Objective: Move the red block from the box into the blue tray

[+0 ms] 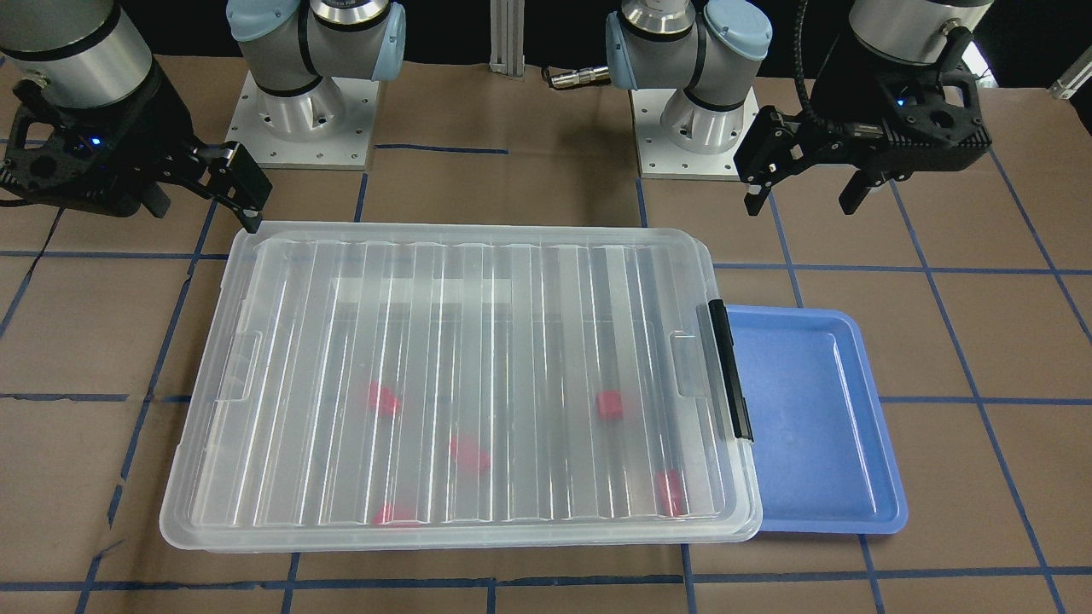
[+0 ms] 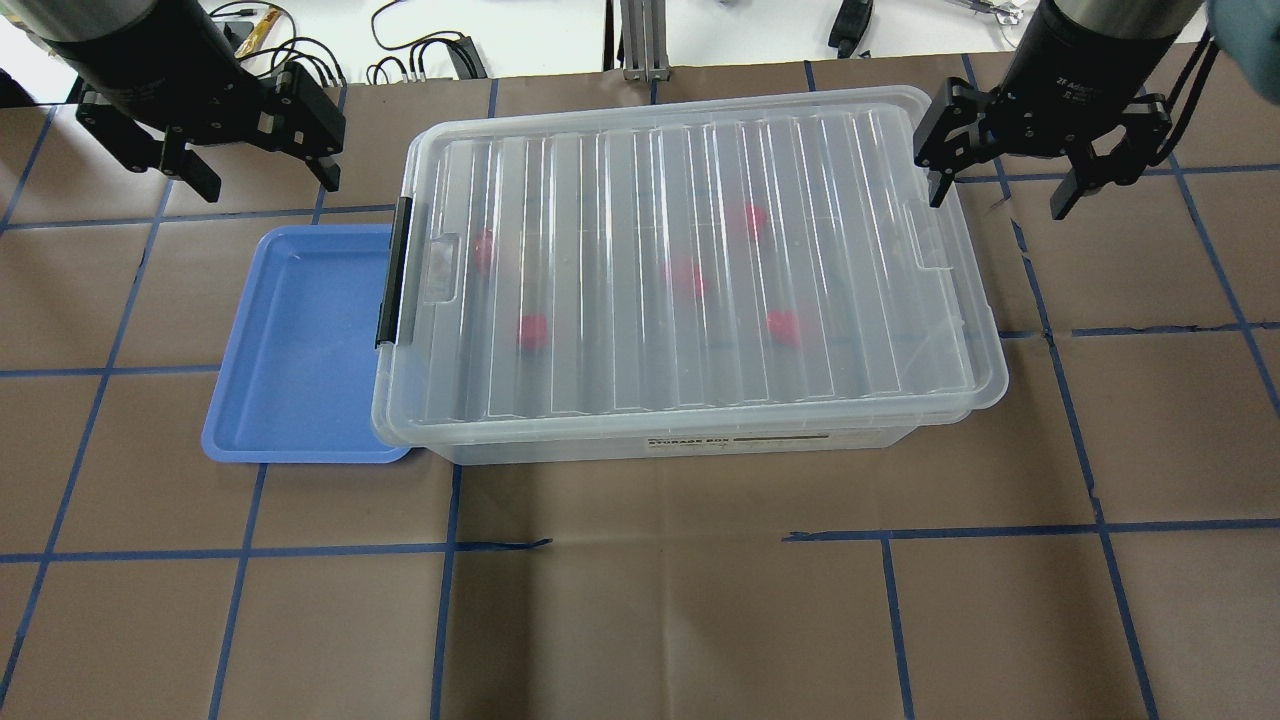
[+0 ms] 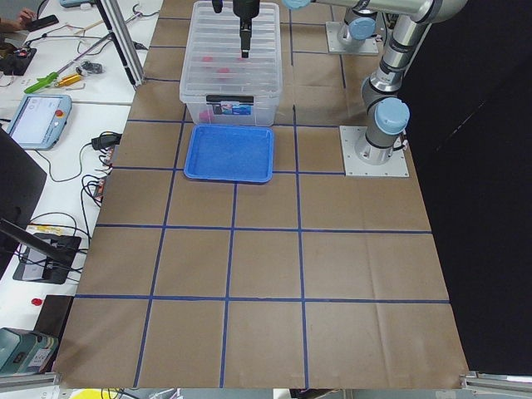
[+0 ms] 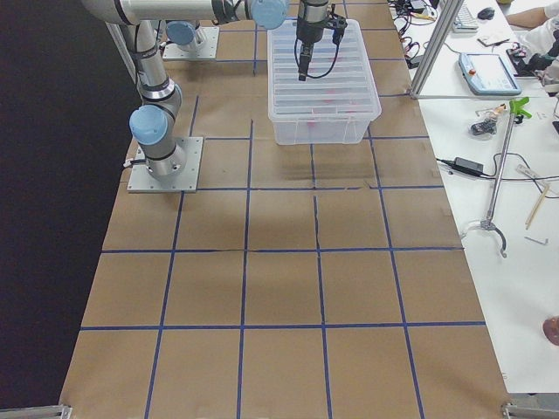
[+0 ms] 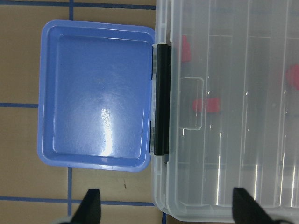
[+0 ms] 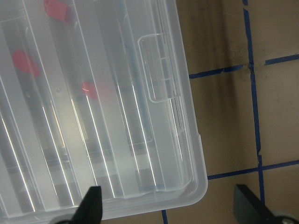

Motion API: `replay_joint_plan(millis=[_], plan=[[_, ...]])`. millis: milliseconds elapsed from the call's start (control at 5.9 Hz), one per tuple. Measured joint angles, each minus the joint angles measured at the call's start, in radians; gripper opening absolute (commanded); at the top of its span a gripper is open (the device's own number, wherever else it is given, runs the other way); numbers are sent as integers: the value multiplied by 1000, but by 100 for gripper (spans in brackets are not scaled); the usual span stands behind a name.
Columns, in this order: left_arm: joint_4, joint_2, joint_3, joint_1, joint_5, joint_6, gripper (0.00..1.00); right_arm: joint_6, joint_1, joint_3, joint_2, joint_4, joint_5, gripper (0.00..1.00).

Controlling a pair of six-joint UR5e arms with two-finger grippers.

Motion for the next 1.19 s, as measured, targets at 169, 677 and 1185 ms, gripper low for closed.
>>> replay_joint_plan(millis=[169,677,1185], plan=[[2,-11,1,-42,19,-27,98,0,0,0,0,0,0,100],[2,-16,3,-87,35,-42,98,0,0,3,0,2,-2,100],[4,-7,-11,-90,24,-43,98,-3,-6,7,4,-6,-11,100]])
